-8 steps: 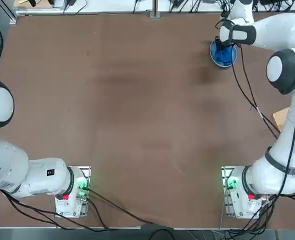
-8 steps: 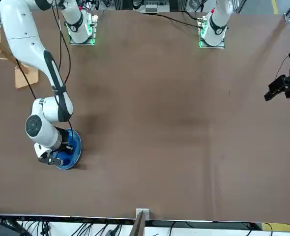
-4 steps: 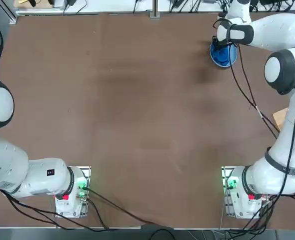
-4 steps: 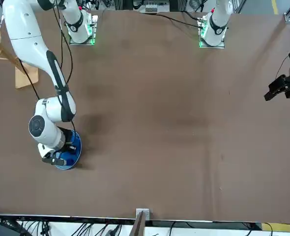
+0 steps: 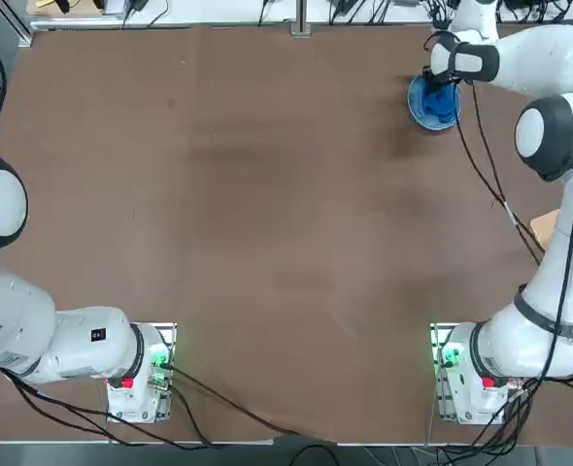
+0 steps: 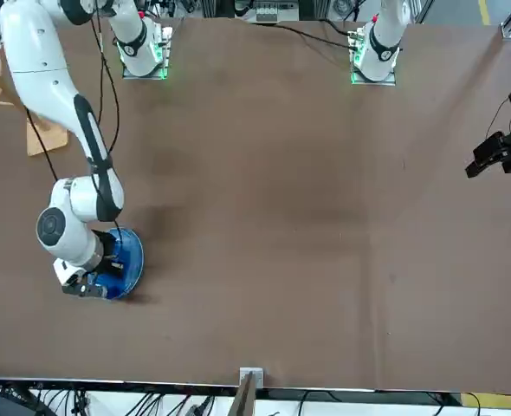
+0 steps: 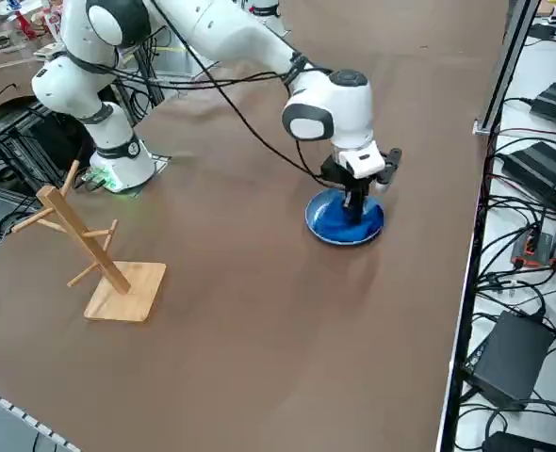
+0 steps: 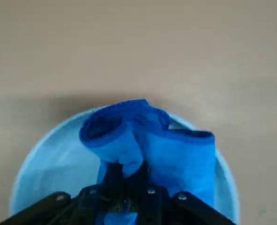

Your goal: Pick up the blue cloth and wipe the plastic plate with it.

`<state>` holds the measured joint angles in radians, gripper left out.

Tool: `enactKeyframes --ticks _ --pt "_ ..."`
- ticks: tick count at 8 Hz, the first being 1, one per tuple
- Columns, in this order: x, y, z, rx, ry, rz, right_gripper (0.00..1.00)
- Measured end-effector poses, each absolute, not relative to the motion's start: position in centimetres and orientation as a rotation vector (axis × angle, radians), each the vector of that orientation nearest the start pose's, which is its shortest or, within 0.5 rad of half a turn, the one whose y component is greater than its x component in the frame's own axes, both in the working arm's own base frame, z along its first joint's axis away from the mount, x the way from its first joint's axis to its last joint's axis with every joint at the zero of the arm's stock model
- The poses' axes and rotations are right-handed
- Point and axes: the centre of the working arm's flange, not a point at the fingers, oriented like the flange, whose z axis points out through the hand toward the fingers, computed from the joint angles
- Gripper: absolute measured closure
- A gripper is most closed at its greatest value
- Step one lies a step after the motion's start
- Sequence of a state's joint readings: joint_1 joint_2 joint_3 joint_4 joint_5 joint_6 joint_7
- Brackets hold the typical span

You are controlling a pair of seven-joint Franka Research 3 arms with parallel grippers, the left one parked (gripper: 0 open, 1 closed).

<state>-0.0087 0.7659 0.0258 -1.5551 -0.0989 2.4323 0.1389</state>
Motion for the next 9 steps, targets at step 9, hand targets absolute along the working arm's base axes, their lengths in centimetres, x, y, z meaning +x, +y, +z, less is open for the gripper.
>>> enactKeyframes --ticks 9 --pt "72.9 5.0 33.0 -3.131 0.152 -0.022 0.96"
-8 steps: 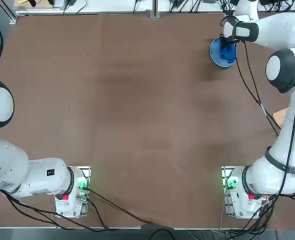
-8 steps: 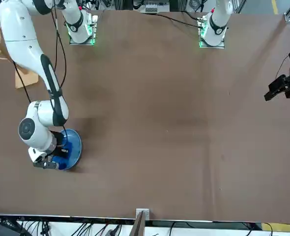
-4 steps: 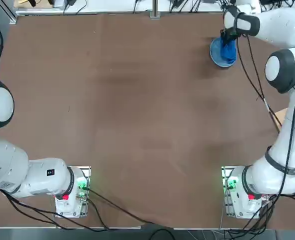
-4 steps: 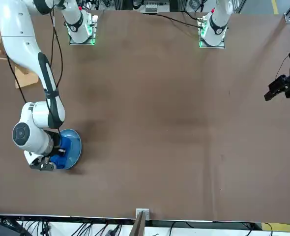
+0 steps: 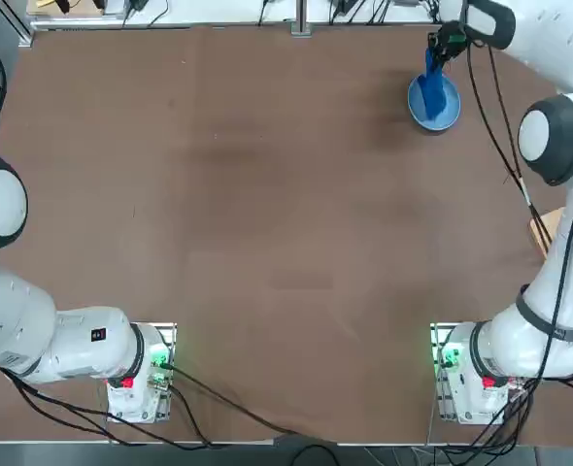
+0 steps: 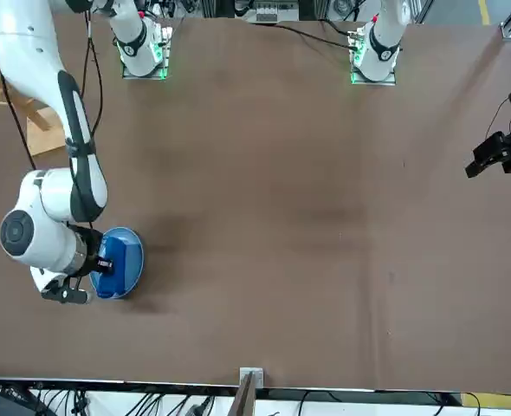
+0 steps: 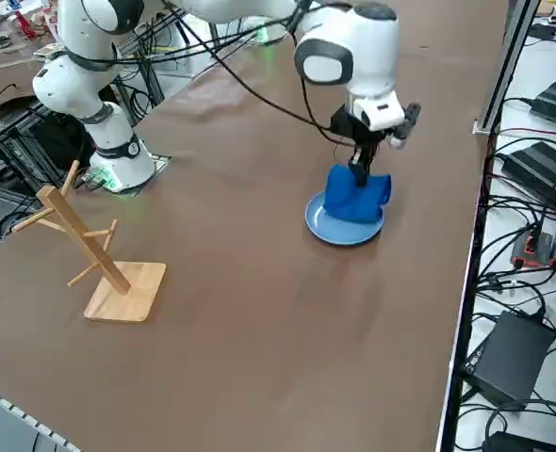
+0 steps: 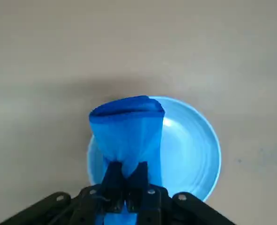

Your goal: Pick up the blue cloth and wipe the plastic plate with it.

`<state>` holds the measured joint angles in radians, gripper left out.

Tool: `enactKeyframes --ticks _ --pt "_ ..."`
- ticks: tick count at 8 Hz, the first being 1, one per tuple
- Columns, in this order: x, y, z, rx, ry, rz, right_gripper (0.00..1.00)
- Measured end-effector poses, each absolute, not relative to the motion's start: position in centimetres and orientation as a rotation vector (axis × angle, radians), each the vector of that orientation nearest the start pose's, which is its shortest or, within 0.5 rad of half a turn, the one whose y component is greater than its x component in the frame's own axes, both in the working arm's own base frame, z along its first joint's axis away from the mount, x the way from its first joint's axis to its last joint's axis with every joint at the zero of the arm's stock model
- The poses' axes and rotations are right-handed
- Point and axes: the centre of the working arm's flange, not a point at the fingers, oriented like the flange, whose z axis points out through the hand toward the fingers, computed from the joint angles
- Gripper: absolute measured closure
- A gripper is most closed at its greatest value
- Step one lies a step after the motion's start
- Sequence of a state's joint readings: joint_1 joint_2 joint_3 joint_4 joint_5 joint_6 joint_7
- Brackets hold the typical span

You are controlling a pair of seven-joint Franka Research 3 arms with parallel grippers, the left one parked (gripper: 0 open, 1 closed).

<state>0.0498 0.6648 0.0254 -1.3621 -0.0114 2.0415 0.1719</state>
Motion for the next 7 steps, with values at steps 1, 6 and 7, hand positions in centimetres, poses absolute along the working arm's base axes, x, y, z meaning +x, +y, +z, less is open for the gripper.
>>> enactKeyframes --ticks 1,6,7 --pt "72.5 6.5 35.0 -3.116 0.159 -0.026 0.96" --pt "67.8 18.7 40.7 -3.119 0.194 0.097 0.96" --pt "66.5 20.8 40.8 -3.110 0.191 0.140 0.96"
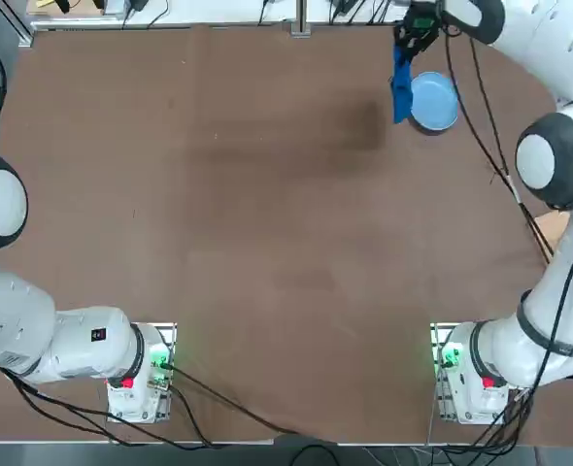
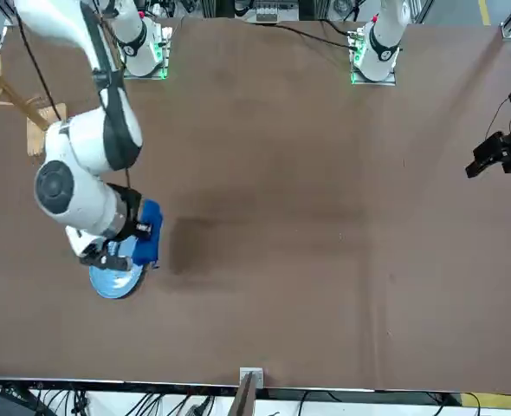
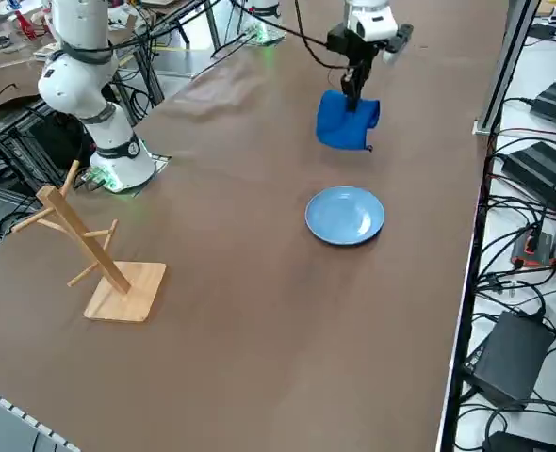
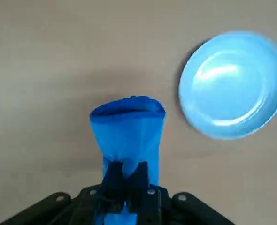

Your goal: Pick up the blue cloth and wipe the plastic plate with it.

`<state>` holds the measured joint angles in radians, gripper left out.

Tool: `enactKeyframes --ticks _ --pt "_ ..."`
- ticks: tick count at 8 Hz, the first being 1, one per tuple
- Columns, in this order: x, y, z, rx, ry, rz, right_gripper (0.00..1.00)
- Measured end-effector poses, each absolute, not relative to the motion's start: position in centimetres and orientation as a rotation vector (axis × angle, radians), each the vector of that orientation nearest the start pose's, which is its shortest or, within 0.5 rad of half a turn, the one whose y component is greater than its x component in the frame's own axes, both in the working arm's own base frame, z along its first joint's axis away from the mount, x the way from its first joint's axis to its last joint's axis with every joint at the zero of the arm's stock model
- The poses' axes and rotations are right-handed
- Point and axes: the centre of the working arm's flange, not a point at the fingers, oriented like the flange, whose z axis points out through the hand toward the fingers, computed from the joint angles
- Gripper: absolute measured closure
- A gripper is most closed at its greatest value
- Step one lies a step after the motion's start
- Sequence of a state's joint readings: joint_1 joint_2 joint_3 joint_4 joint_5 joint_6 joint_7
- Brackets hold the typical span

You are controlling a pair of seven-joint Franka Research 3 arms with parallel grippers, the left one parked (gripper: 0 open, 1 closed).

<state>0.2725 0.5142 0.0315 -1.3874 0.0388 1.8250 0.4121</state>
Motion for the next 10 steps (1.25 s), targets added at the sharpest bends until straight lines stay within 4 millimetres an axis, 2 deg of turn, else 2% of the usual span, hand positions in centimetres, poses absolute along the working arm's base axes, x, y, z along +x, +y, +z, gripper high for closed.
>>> enactKeyframes --ticks 2,4,8,10 --pt "63.8 24.0 40.1 -3.088 0.167 0.222 0.96" --pt "61.0 26.0 37.9 -3.093 0.143 0.311 0.96" --pt "56.5 26.7 31.8 -3.107 0.119 0.377 0.96" --pt "54.5 27.2 29.5 -3.115 0.101 0.383 0.96"
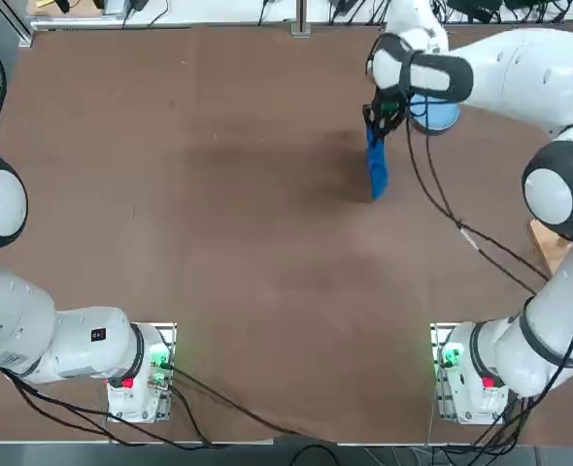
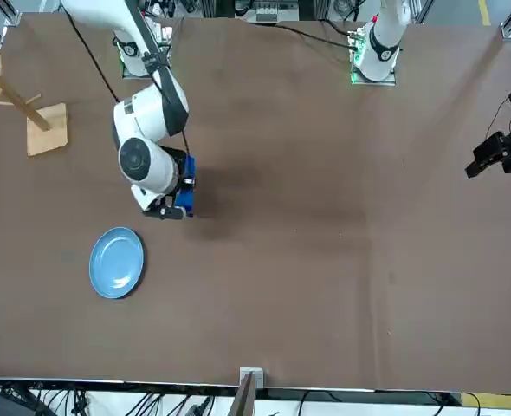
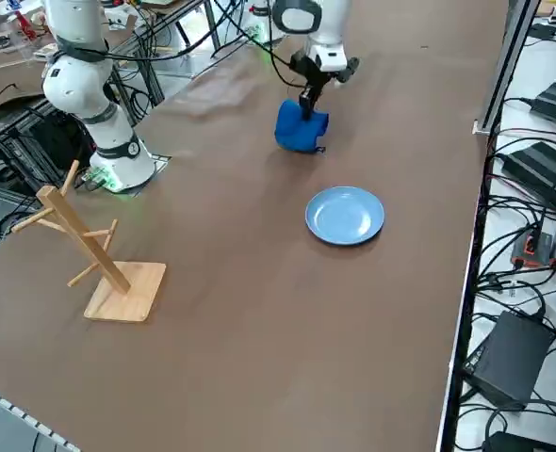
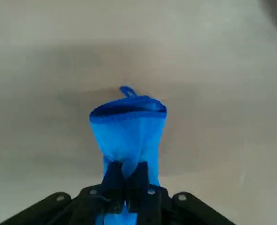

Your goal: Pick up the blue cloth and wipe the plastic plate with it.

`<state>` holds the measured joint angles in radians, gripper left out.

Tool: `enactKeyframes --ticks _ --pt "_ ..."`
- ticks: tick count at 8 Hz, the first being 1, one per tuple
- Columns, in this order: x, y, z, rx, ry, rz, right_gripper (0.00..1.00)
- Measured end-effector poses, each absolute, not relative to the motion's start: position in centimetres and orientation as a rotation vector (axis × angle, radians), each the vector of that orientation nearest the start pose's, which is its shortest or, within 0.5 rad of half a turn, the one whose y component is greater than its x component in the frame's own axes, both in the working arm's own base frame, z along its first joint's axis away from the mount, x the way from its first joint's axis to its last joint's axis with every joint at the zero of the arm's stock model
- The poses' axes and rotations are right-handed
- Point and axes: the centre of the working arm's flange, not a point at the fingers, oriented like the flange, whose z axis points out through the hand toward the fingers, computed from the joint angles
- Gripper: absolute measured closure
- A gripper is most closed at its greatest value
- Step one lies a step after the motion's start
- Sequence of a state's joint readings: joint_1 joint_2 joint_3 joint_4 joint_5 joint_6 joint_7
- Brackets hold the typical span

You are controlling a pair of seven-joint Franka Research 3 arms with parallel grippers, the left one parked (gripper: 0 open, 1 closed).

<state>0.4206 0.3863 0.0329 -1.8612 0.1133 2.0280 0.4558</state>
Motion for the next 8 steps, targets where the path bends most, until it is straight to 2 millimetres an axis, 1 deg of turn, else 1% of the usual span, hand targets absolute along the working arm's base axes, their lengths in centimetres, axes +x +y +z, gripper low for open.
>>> enactKeyframes --ticks 3,4,5,6,8 --pt "51.8 26.9 27.6 -3.122 0.087 0.362 0.95" --pt "51.6 26.7 27.1 -3.122 0.091 0.347 0.89" --pt "51.8 26.4 27.0 -3.128 0.090 0.330 0.84" --pt "52.2 26.1 27.3 -3.140 0.081 0.302 0.71" --pt "53.3 25.9 28.4 -3.146 0.078 0.242 0.37"
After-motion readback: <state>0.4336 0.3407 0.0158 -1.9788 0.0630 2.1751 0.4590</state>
